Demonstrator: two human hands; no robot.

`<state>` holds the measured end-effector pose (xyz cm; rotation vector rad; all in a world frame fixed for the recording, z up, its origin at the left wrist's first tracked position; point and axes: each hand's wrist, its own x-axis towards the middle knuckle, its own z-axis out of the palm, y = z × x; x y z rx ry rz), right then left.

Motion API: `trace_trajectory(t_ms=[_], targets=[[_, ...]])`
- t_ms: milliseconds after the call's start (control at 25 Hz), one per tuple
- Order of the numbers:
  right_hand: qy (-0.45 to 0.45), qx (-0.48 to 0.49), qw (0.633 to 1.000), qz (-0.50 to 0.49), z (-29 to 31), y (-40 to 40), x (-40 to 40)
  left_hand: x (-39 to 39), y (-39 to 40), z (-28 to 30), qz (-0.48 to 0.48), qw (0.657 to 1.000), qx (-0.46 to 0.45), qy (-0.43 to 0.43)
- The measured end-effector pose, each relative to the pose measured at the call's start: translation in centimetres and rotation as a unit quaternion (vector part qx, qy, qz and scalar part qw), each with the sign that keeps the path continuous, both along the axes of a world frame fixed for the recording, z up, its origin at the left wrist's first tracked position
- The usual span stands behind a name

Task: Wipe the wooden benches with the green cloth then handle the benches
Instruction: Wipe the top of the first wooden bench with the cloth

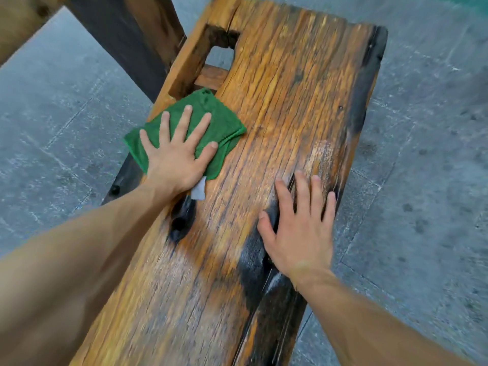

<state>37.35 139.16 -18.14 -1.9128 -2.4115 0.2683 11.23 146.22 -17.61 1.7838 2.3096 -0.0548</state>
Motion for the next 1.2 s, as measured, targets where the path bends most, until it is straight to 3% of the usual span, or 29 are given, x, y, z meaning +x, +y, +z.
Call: trace_trajectory(t_ms=[120,240,440,600,720,800,880,960,1080,1120,1200], targets=[[0.001,-0.003,1.0,0.001,0.3,0.2,0.1,5.0,2.4,-0.2,-0.042,0.999,0.006,0.005],[0.02,0.015,1.0,-0.003,0.3,-0.3,0.1,9.2,5.3,-0.3,-0.154,0.988,0.02,0.019],[0.07,0.059,0.996,0.009,0.0,0.0,0.3,8.5,0.3,-0.1,-0.363,0.931,0.031,0.03],[0.099,0.068,0.993,-0.007,0.1,-0.5,0.5,0.6,-6.1,0.3,-0.262,0.964,0.01,0.032],[0.063,0.048,0.997,-0.003,0.5,0.0,-0.2,2.8,1.7,0.1,-0.075,0.997,0.027,0.015],[0.052,0.029,0.998,-0.002,0.4,0.2,0.0,8.4,10.1,0.0,-0.022,0.999,0.023,-0.019],[0.045,0.03,0.999,0.009,0.1,-0.1,0.0,14.3,14.3,0.2,-0.105,0.994,0.022,-0.004],[0.048,0.027,0.998,0.019,0.2,0.0,0.4,17.1,11.8,0.0,-0.273,0.962,0.022,0.012],[0.053,0.012,0.998,0.026,0.7,0.2,0.3,11.2,5.0,0.6,-0.453,0.892,0.013,-0.008],[0.052,0.005,0.998,0.028,0.9,0.3,0.3,8.2,5.1,0.9,-0.464,0.886,0.003,-0.007],[0.058,-0.008,0.998,0.027,1.1,0.2,0.5,5.2,8.5,1.2,-0.381,0.924,-0.01,0.003]])
